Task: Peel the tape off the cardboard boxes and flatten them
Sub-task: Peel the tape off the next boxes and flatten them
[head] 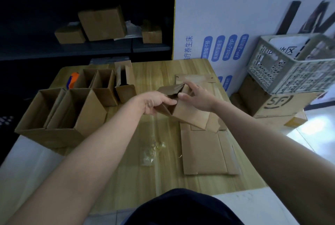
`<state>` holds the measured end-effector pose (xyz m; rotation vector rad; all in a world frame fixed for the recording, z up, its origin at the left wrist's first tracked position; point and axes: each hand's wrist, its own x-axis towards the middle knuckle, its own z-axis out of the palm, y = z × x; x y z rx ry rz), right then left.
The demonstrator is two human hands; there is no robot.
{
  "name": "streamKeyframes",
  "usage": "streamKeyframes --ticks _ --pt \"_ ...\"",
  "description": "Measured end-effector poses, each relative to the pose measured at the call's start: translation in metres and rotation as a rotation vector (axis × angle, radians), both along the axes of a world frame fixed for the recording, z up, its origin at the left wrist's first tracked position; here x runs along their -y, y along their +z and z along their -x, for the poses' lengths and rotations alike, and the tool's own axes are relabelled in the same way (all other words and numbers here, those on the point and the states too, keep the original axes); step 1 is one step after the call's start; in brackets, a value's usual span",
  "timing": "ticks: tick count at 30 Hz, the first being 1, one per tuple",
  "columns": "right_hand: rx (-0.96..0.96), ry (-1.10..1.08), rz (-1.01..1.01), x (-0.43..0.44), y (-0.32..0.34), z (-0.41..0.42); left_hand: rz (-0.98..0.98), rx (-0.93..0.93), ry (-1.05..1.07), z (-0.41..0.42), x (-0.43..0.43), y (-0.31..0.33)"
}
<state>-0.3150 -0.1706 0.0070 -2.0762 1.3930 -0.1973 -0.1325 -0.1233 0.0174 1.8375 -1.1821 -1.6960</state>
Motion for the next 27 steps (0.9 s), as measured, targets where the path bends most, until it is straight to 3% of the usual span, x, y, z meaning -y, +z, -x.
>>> streamKeyframes --ticks 6,9,15,18,20,23,25,27 --pt "0.270 -0.098 -0.096 0.001 0.016 0.006 0.145 -0.082 0.042 -0.008 0.000 -0.001" --pt "0.193 -0.271 -0.129 0.015 0.025 0.019 0.272 -0.171 0.010 -0.018 -0.004 0.007" --pt "0.354 -0.603 -0.579 0.031 0.044 0.031 0.379 -0.182 -0.096 -0.027 -0.015 0.019" --pt "0.431 -0.726 -0.528 0.039 0.047 0.034 0.442 -0.118 -0.094 -0.026 -0.016 0.019" --pt "0.430 -0.800 -0.433 0.043 0.044 0.039 0.521 0.022 -0.051 -0.029 -0.015 0.012" --pt "0.469 -0.839 -0.367 0.045 0.041 0.043 0.683 0.169 0.131 -0.032 -0.014 0.002" --pt "0.517 -0.868 -0.341 0.045 0.038 0.045 0.655 0.059 0.189 -0.036 -0.016 -0.004" --pt "0.602 -0.872 -0.313 0.047 0.033 0.046 0.526 -0.091 0.077 -0.039 -0.019 -0.008"
